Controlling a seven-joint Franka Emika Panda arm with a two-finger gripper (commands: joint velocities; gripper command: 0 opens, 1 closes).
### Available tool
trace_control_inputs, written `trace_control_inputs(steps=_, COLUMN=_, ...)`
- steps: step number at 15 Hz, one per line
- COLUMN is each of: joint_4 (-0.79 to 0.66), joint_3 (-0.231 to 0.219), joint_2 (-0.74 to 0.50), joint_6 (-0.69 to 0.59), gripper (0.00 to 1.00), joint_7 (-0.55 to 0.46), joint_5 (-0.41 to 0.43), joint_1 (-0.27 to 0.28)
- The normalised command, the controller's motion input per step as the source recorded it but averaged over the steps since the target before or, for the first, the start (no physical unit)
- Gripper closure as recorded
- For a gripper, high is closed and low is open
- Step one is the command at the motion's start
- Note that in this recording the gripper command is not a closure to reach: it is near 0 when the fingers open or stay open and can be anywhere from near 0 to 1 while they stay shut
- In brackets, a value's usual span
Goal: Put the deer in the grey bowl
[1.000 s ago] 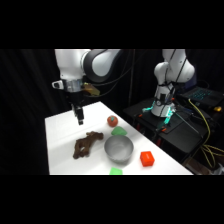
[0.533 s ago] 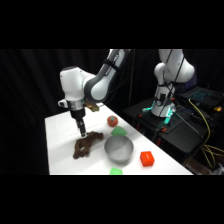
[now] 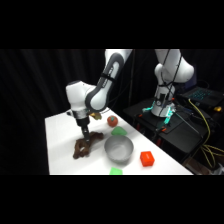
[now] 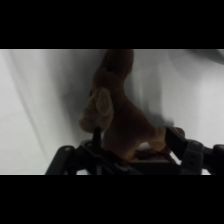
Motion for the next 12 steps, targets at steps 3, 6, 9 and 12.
trace_control_inputs(steps=3, joint_4=0.03, joint_3=0.119, joint_2=0.16, joint_6=0.22, gripper=0.00, joint_7=-0.07, joint_5=0.191, joint_1=-0.131)
trace_control_inputs(steps=6, joint_4=-0.01, joint_3=0.087, joint_2=0.06, joint_6=0.18, gripper=1.00, joint_7=-0.07, joint_5=0.120, joint_1=-0.100)
trace_control_inputs(steps=9, joint_4=-0.10, joint_3=0.015, joint_2=-0.09, joint_6=0.12, gripper=1.00, joint_7=-0.02, joint_5=0.030, joint_1=-0.030)
trace_control_inputs(steps=12, joint_4=-0.15, joint_3=-0.067, joint_2=-0.20, joint_6=0.06, gripper=1.00, joint_7=0.05, joint_5=-0.058, joint_1=0.047)
